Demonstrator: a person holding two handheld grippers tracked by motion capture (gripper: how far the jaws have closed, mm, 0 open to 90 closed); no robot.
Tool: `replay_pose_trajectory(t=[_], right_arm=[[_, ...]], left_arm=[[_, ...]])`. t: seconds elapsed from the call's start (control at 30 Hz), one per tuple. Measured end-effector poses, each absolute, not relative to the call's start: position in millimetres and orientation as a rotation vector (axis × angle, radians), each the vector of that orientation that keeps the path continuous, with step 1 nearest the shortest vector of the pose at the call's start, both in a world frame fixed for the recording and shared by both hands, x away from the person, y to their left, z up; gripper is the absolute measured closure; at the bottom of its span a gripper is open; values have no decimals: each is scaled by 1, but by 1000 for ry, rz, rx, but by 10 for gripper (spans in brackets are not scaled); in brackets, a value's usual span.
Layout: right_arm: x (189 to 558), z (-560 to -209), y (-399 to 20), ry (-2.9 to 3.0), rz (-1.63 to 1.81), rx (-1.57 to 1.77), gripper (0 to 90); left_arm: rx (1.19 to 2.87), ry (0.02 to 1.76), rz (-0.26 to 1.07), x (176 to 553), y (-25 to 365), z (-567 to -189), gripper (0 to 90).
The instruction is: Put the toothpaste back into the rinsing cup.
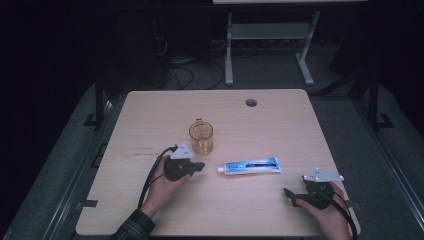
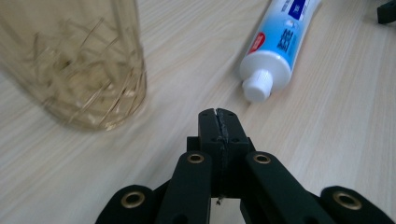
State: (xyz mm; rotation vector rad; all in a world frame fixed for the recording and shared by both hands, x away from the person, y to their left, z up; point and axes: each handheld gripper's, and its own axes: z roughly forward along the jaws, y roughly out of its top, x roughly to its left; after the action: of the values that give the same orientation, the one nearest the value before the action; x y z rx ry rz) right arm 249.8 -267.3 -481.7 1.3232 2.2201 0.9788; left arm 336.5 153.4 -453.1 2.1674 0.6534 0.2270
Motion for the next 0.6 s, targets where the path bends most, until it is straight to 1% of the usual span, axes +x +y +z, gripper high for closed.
replay_pose_trajectory(t=[0.37, 0.6], right_arm=[[250, -482, -267, 2221, 979, 1323, 150], [250, -482, -267, 2223, 980, 1321, 149]], left_arm=[[2179, 605, 208, 350, 116, -460, 900], [2187, 597, 187, 349, 109, -464, 900]])
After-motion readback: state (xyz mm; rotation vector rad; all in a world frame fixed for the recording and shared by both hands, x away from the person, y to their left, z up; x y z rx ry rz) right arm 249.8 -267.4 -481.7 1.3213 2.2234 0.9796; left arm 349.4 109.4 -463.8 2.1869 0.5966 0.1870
